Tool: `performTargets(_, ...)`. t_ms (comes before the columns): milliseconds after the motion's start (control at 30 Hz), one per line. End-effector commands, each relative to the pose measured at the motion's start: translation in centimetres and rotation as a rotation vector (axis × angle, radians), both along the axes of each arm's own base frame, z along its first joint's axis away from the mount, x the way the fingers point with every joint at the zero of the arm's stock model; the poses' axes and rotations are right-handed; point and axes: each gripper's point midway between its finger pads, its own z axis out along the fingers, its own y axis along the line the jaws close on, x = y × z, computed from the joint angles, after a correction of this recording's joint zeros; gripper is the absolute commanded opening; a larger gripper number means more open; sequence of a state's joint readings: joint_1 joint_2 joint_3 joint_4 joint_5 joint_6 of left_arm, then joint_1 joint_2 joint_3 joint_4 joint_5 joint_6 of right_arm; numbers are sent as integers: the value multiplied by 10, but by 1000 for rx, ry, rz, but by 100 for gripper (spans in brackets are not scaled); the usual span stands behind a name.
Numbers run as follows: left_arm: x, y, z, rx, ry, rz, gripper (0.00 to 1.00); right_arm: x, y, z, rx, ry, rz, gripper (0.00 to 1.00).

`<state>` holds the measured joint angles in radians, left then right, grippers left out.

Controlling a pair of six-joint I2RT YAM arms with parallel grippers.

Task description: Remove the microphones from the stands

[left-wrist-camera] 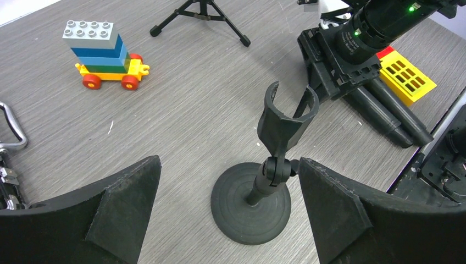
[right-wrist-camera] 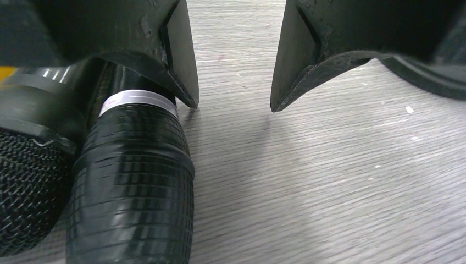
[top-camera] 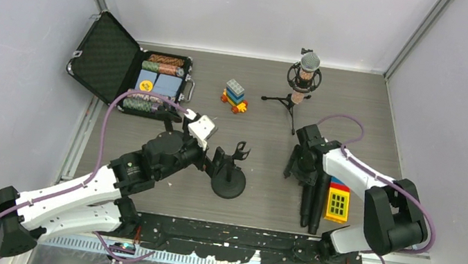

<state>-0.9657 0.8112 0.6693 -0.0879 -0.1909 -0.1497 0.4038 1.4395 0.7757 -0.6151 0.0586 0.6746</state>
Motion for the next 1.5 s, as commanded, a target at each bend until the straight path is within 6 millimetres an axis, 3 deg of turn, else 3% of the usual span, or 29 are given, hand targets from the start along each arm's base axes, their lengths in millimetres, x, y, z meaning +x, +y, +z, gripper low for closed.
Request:
performTargets(0, 2, 5, 17, -28, -38, 17, 100, -4, -18, 3, -40, -2, -14, 57)
performTargets(100, 1, 8, 19, -27, -44, 25, 100, -1, -15, 12, -15, -29, -21, 57)
performTargets(233, 2, 11, 24, -28, -60, 32, 100, 6, 38, 44, 304, -127, 17, 56)
performTargets(333, 1, 11, 31, -22, -65, 24, 100, 9, 63, 69, 462, -215, 29, 56)
performTargets(467, -3, 11, 41, -42, -68, 9, 100, -10, 76, 70, 538, -212, 44, 55)
performTargets(500, -4, 13, 45, -59, -76, 14, 100, -9, 86, 82, 611, -260, 69, 55)
performTargets(533, -3, 16, 49, -75, -84, 27, 100, -24, 92, 69, 654, -217, 48, 55)
performTargets(567, -4, 18, 54, -92, -94, 32, 100, -21, 105, 86, 748, -280, 77, 55)
performTargets(600, -4, 19, 59, -107, -104, 33, 100, -36, 115, 77, 790, -236, 65, 55)
performTargets(633, -6, 21, 64, -123, -114, 31, 100, -36, 121, 83, 813, -269, 72, 55)
performTargets(700, -9, 24, 71, -145, -130, 27, 100, -64, 141, 72, 788, -223, 125, 55)
performTargets(1033, -12, 37, 78, -131, -154, 45, 100, -90, 201, 49, 772, -167, 154, 55)
performTargets(1233, -13, 41, 81, -117, -159, 51, 100, -74, 234, 38, 766, -196, 114, 55)
performTargets(1333, -15, 41, 80, -127, -155, 47, 100, -46, 237, 33, 714, -293, 39, 56)
performTargets(1467, -16, 47, 83, -140, -164, 61, 100, -4, 250, 42, 701, -409, 7, 56)
